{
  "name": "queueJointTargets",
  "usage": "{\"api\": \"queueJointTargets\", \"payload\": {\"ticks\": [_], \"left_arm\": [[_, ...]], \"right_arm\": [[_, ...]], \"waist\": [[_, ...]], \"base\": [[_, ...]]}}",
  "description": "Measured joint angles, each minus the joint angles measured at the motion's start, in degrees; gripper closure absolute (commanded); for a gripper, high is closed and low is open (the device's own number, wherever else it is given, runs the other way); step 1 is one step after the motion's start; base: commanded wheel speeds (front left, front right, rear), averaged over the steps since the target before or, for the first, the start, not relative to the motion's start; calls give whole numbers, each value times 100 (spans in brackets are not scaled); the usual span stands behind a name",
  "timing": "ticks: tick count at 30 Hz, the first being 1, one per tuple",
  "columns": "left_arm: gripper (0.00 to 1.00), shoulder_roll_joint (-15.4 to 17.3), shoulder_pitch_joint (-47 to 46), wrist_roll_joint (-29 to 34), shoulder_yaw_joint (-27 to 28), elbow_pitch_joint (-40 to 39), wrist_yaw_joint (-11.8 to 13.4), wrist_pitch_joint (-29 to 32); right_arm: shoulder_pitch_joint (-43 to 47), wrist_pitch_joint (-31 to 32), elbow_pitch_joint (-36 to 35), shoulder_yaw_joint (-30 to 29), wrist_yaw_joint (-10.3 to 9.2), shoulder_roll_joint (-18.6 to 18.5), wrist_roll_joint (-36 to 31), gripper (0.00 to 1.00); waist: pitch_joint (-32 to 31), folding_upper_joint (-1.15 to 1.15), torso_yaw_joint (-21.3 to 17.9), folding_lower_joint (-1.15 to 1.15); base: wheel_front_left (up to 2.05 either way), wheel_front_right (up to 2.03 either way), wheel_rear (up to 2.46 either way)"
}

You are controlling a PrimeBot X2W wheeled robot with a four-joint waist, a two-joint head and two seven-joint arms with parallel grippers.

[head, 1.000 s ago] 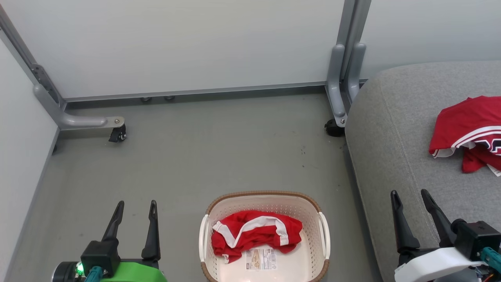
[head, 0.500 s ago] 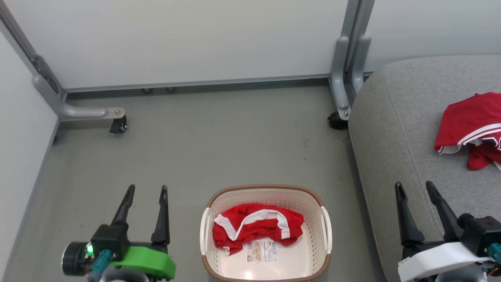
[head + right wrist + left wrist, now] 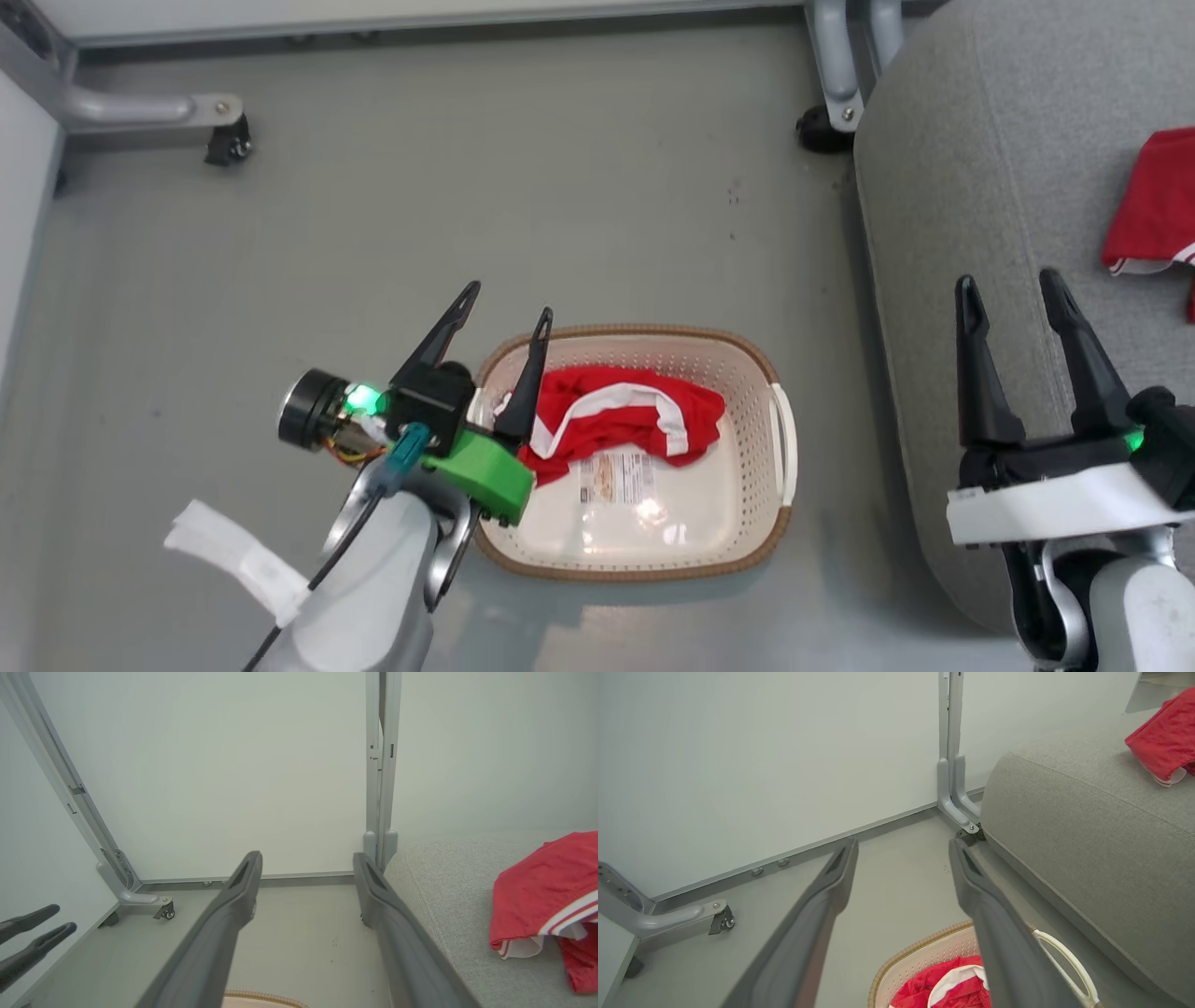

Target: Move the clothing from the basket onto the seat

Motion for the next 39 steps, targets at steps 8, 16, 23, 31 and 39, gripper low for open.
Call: {"api": "queueJointTargets", "payload": {"ticks": [8, 16, 23, 31, 39], "left_arm": [[0, -78, -1191, 319, -730, 1233, -93, 2], [0, -92, -2092, 532, -1239, 2291, -37, 132], [0, -98, -2746, 703, -1562, 3086, 19, 356], [0, 29, -3328, 803, -1653, 3838, 186, 506], [0, 388, -3838, 778, -1524, 4323, 543, 599]], "right_arm": [[-654, -292, -134, 183, 0, -2, 38, 0], [-1088, -608, -159, 449, 0, -5, 153, 0], [-1413, -861, -166, 723, 0, -11, 319, 0], [-1505, -1029, -164, 1001, 0, -9, 549, 0], [-1501, -1074, -162, 1168, 0, -8, 745, 0]], "waist": [[1042, 0, -229, 0], [2027, 0, -568, 1], [2852, 0, -933, 1], [3627, 0, -1409, 1], [4165, 0, -1891, 1]], "base": [[0, 0, 0], [0, 0, 0], [0, 0, 0], [0, 0, 0], [0, 0, 0]]}}
